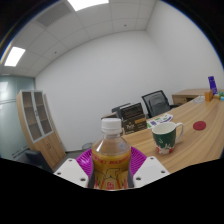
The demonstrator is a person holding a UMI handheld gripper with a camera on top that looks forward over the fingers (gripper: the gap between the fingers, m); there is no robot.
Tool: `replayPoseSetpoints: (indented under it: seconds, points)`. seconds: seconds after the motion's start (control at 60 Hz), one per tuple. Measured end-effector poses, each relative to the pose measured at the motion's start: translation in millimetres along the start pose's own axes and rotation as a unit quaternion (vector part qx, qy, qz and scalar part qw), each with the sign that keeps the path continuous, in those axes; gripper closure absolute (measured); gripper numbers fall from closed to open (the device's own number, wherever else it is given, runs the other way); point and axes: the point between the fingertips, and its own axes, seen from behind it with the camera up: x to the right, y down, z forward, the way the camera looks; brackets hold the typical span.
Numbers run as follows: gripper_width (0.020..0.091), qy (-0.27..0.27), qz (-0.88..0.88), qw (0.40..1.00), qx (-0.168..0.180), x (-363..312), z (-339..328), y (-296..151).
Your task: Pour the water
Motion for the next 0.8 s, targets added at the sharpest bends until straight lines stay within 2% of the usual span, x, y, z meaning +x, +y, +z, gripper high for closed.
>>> replayPoseSetpoints:
  seconds: [0.117,0.217,0.4,0.617,0.8]
  points:
    - [0.0658,-0.036,0.165,0.986,0.005,5.3,26.5,-35.6]
    - [0.0656,-0.048,0.325,0.944,0.014,25.8,41.5,-59.3]
    - [0.0658,-0.083,0.618,0.782,0.015,49.7,72.7,-83.3]
    - [0.0641,-0.051,0.730,0.681,0.015,73.1,93.9,-76.0]
    - [0.0642,-0.032,0.748,0.663,0.006,78.0,95.3,-68.1]
